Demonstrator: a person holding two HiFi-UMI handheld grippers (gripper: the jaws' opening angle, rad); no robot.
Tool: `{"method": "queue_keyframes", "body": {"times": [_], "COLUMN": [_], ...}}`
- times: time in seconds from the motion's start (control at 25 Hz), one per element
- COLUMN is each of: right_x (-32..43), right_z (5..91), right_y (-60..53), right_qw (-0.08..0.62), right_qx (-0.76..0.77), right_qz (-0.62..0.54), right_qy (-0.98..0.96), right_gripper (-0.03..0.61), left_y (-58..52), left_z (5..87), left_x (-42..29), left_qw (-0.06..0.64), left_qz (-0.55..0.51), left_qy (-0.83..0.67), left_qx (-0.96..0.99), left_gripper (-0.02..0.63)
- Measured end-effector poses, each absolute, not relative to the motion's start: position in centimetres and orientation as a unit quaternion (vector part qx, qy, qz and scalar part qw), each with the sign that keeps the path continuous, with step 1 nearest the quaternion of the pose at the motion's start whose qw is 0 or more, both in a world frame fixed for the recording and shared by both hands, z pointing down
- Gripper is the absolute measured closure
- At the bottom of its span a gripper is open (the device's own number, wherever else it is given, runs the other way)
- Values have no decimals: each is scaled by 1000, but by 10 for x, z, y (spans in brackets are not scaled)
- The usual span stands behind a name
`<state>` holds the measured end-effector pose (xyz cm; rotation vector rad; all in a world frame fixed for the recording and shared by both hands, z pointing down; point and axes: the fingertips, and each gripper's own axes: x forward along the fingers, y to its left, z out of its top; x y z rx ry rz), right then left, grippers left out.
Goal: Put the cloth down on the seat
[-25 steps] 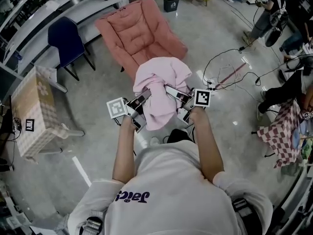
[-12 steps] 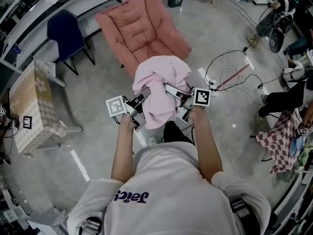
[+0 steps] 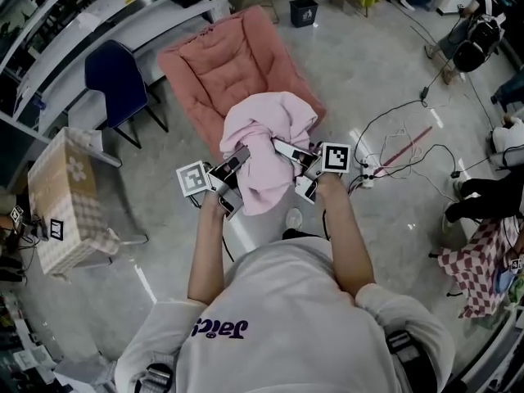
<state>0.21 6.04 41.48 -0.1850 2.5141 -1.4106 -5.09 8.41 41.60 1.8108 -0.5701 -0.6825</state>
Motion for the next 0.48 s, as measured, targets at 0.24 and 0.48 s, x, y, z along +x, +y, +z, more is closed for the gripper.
{"method": "queue_keyframes", "body": {"times": [0.24, 0.48], "right_x": [22, 20], "right_z": [405, 413], "right_y": [-20, -56], "right_qw": [113, 94], "right_qx": [-43, -45], "right_qz": [-488, -496], "right_qy": [864, 862], "right_gripper": [357, 357], "left_y": [4, -30], "left_z": [409, 419], "left_x": [-32, -34], "left_qw": [516, 523], "left_qz": [-298, -300], "left_qy": [-261, -290], "left_qx": [760, 743], "left_gripper": [457, 457]}}
